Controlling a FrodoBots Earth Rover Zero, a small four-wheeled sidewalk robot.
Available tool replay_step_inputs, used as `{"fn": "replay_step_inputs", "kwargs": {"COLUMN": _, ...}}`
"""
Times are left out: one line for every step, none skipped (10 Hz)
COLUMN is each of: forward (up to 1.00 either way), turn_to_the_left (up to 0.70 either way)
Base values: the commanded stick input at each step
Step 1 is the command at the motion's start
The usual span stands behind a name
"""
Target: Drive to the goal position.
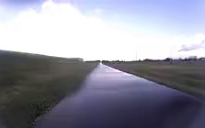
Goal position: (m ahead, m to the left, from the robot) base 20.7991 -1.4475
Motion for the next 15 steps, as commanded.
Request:
{"fn": "replay_step_inputs", "kwargs": {"forward": 0.45, "turn_to_the_left": 0.00}}
{"fn": "replay_step_inputs", "kwargs": {"forward": 0.45, "turn_to_the_left": 0.00}}
{"fn": "replay_step_inputs", "kwargs": {"forward": 0.45, "turn_to_the_left": 0.00}}
{"fn": "replay_step_inputs", "kwargs": {"forward": 0.45, "turn_to_the_left": 0.00}}
{"fn": "replay_step_inputs", "kwargs": {"forward": 0.45, "turn_to_the_left": 0.00}}
{"fn": "replay_step_inputs", "kwargs": {"forward": 0.45, "turn_to_the_left": 0.00}}
{"fn": "replay_step_inputs", "kwargs": {"forward": 0.45, "turn_to_the_left": 0.00}}
{"fn": "replay_step_inputs", "kwargs": {"forward": 0.45, "turn_to_the_left": 0.00}}
{"fn": "replay_step_inputs", "kwargs": {"forward": 0.45, "turn_to_the_left": 0.00}}
{"fn": "replay_step_inputs", "kwargs": {"forward": 0.45, "turn_to_the_left": 0.00}}
{"fn": "replay_step_inputs", "kwargs": {"forward": 0.45, "turn_to_the_left": 0.00}}
{"fn": "replay_step_inputs", "kwargs": {"forward": 0.45, "turn_to_the_left": 0.00}}
{"fn": "replay_step_inputs", "kwargs": {"forward": 0.45, "turn_to_the_left": 0.00}}
{"fn": "replay_step_inputs", "kwargs": {"forward": 0.45, "turn_to_the_left": 0.00}}
{"fn": "replay_step_inputs", "kwargs": {"forward": 0.45, "turn_to_the_left": 0.00}}
